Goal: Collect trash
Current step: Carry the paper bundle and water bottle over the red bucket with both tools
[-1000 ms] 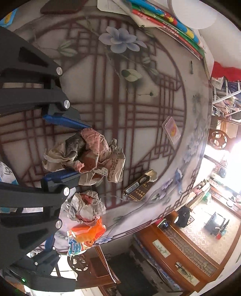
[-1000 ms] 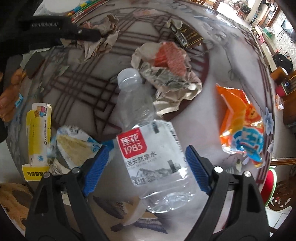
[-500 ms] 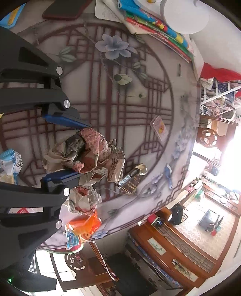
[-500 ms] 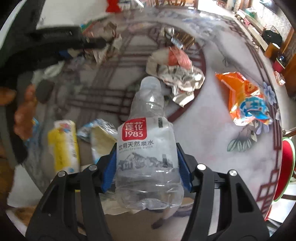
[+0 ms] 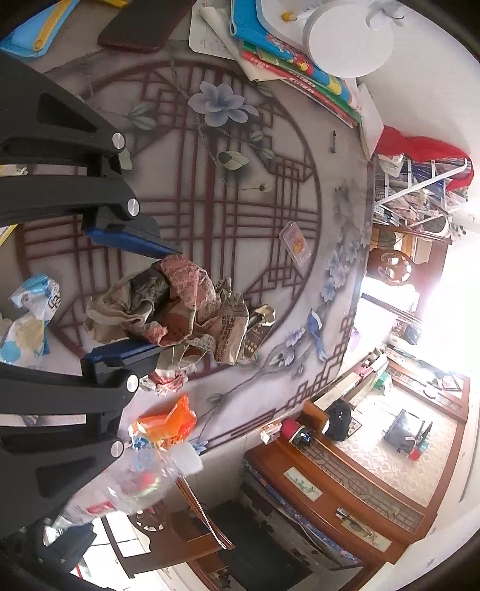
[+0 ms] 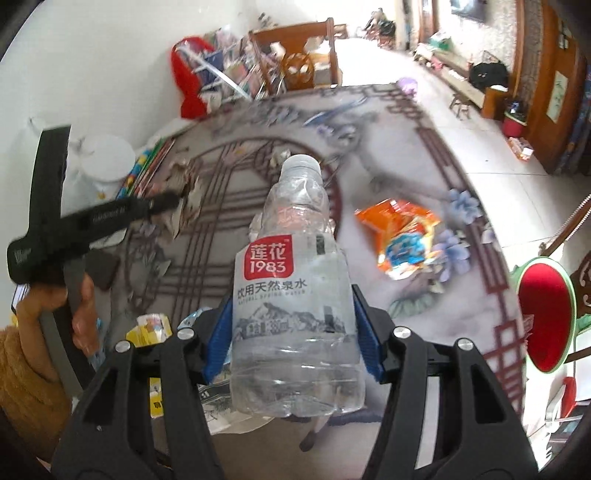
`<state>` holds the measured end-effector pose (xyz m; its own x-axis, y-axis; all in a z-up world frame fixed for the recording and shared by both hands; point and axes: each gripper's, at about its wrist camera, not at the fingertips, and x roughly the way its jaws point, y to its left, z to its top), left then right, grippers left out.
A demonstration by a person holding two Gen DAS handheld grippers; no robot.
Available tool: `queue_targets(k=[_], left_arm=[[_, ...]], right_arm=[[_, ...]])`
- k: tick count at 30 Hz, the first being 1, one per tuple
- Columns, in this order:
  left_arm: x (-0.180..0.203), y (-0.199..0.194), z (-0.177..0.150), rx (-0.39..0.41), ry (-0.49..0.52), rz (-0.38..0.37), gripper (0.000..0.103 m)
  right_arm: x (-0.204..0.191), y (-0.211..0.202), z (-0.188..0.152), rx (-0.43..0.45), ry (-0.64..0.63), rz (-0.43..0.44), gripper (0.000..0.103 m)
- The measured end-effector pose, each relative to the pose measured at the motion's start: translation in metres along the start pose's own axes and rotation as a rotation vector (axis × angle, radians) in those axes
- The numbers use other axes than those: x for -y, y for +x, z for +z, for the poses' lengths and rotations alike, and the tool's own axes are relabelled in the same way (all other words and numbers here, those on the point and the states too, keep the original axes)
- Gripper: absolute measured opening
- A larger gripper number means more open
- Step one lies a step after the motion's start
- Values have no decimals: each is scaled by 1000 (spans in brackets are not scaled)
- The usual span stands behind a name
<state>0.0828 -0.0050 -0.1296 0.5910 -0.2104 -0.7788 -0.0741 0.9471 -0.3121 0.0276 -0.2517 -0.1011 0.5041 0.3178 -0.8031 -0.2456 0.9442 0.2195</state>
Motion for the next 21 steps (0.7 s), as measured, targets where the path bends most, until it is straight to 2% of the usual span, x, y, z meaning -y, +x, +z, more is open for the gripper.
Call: queue_targets(k=[9,21], left_arm=[[35,-4,-11,-12,38,-18,39],[114,7,-21,-19,106,-60,39]], right_arm=[[34,-13,-2,57,75,-9,57],[97,-26,1,73,124,-27,57]])
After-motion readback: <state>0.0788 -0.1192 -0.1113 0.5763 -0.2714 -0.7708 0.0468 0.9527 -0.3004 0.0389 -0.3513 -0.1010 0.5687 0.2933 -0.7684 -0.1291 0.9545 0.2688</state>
